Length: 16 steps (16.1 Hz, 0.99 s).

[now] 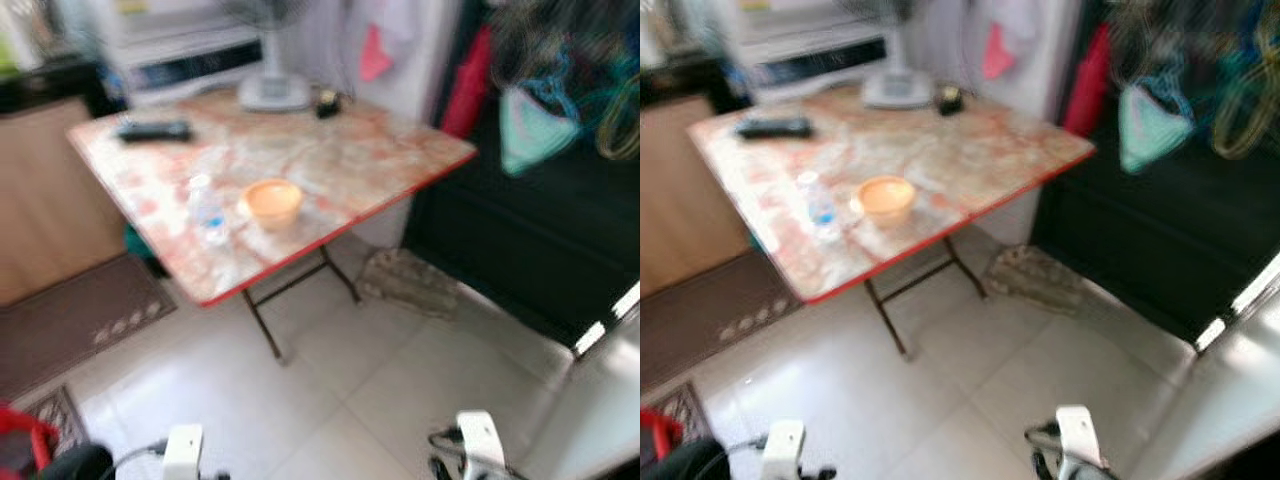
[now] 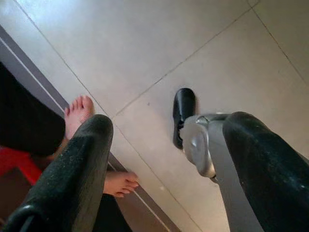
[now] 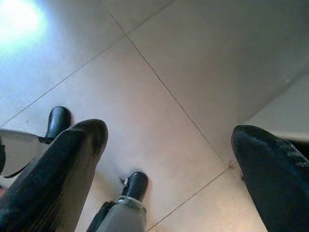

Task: Restocking fridge

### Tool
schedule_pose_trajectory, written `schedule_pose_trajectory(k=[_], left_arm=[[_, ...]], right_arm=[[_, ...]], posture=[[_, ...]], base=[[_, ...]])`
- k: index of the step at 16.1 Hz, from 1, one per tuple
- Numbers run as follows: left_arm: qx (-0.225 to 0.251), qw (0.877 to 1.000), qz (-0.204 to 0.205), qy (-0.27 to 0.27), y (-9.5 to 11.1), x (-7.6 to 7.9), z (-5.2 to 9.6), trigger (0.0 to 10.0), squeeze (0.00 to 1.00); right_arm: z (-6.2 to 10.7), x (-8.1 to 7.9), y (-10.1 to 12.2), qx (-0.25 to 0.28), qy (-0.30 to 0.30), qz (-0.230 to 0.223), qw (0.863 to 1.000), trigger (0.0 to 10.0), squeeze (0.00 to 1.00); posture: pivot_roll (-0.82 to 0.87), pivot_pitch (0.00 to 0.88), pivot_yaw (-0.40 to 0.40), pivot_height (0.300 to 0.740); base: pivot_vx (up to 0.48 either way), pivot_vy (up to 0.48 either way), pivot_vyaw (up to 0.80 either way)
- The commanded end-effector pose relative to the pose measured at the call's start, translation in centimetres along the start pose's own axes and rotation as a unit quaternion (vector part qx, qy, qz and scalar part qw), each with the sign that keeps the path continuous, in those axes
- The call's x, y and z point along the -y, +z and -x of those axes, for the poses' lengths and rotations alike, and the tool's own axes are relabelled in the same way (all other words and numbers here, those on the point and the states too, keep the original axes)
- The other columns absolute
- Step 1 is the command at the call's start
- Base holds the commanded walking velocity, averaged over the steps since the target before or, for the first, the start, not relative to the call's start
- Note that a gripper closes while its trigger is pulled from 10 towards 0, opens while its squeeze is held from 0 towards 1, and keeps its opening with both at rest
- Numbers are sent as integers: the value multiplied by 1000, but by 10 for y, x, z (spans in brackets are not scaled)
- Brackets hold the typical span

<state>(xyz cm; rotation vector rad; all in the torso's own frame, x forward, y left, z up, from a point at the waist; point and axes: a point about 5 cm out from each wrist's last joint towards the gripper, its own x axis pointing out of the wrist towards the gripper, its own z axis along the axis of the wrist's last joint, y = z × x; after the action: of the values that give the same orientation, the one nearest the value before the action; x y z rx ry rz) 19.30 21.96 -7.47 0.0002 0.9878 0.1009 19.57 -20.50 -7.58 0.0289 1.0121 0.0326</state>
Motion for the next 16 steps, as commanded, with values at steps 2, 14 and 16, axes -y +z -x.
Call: schedule_pose_trajectory(k=[2,14,16], left_arm=[[-1,1000,7,5,-1,-2,0,10000,0],[107,990,51,81,11,-8,4,10000,0],[134,984,61,96,14,-9,6,10000,0]], right_arm=[[-1,-2,4,-2,1,2,1000,10000,0],[-1,-3,5,1,8,3,1000,10000,0],[-1,-3,4,0,7,2,1000,10000,0]], posture=[[87,0,-48,740],[101,0,-45,740],[101,0,-45,740]], base=[[0,0,222],[0,0,245],[0,0,0]])
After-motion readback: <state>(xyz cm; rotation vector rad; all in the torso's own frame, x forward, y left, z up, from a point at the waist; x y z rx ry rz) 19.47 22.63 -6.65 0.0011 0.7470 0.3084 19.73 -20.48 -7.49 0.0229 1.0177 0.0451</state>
